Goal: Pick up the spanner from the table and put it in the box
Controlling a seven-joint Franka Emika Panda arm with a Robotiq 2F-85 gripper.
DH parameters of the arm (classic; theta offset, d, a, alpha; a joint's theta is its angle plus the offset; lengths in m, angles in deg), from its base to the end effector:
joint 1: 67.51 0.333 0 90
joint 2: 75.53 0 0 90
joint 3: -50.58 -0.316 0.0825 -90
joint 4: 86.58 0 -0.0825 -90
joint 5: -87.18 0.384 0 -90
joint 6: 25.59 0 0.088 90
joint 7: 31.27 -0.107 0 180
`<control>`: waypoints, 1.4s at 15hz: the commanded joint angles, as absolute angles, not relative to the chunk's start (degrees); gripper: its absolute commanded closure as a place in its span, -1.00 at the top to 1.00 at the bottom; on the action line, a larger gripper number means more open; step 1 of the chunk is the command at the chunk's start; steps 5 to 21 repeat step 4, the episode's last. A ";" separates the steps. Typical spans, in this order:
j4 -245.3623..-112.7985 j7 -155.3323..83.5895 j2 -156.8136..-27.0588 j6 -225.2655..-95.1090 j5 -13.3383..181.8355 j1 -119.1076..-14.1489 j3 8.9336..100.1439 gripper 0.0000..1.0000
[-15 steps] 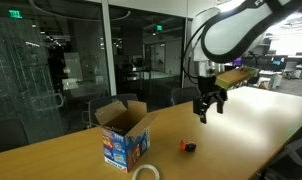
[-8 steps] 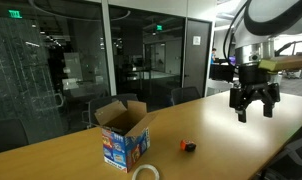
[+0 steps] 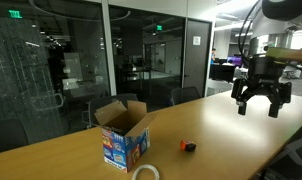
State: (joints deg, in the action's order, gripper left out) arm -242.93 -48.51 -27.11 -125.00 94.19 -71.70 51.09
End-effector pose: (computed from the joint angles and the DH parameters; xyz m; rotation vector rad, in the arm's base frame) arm 0.2805 -0.0118 0.4466 -2.9605 0.6132 0.2451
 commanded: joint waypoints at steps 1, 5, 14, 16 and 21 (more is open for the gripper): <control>-242.90 -47.95 -27.15 -124.83 94.78 -72.73 50.24 1.00; -242.93 -48.12 -27.15 -124.83 94.79 -72.75 50.23 1.00; -242.93 -48.12 -27.15 -124.83 94.79 -72.75 50.23 1.00; -242.93 -48.12 -27.15 -124.83 94.79 -72.75 50.23 1.00; -242.93 -48.12 -27.15 -124.83 94.79 -72.75 50.23 1.00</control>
